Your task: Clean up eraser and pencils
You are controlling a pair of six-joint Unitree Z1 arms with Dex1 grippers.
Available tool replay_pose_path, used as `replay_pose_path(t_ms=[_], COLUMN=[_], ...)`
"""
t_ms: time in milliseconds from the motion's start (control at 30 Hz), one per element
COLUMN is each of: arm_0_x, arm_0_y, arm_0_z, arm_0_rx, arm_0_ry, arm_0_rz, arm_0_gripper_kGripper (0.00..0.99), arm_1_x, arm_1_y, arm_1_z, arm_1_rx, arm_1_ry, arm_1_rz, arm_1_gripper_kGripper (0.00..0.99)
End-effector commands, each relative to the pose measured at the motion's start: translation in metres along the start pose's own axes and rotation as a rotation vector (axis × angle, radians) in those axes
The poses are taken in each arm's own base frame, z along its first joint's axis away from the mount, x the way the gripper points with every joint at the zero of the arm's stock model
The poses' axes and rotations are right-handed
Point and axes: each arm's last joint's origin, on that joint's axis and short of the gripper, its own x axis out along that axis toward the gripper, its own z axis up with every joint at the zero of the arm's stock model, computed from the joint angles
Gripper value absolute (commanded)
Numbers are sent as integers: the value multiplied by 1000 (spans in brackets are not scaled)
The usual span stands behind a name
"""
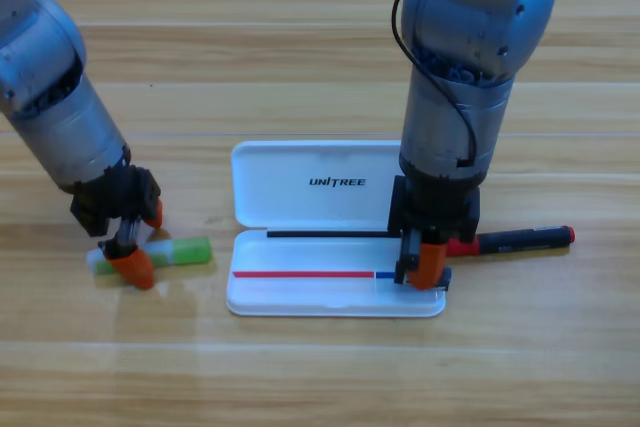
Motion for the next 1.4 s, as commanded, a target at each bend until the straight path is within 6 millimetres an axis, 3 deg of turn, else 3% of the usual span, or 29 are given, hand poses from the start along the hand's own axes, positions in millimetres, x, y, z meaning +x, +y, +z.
replay_pose_path(t_ms=[33, 200, 300, 333, 600, 733, 800, 900, 933, 1033, 1133, 1400], arm_0_x=[30, 31, 30, 28, 8, -24, -44, -66, -70, -71, -67, -65], arm_0_y=[3, 5, 6, 6, 7, 6, 3, -2, -2, -1, 1, 3], arm_0_z=[-12, -11, -10, -10, -8, -6, -6, -7, -7, -6, -5, -4], arm_0_rx=[-38, -30, -4, 1, 8, 9, 10, 13, 12, 13, 12, 10], arm_0_ry=[46, 59, 46, 42, 63, 47, 34, 13, 10, 13, 23, 26], arm_0_rz=[-78, -73, -72, -69, -54, -37, -18, 21, 28, 26, 18, 16], arm_0_gripper_kGripper=[736, 459, 71, 0, 0, 0, 0, 0, 0, 0, 0, 0], arm_1_x=[36, 42, 47, 49, 56, 54, 52, 45, 42, 23, -5, -76], arm_1_y=[-6, -10, -14, -14, -19, -18, -17, -15, -14, -9, 1, 32], arm_1_z=[10, 12, 15, 17, 22, 22, 20, 17, 16, 11, 3, -37], arm_1_rx=[-25, -28, -33, -33, -35, -33, -33, -34, -34, -36, -45, -91], arm_1_ry=[83, 85, 87, 87, 84, 85, 85, 80, 77, 50, 10, -85], arm_1_rz=[7, 9, 9, 9, 5, 1, 0, -3, -3, -21, -46, -115], arm_1_gripper_kGripper=[0, 0, 0, 0, 0, 0, 101, 106, 158, 520, 793, 833])
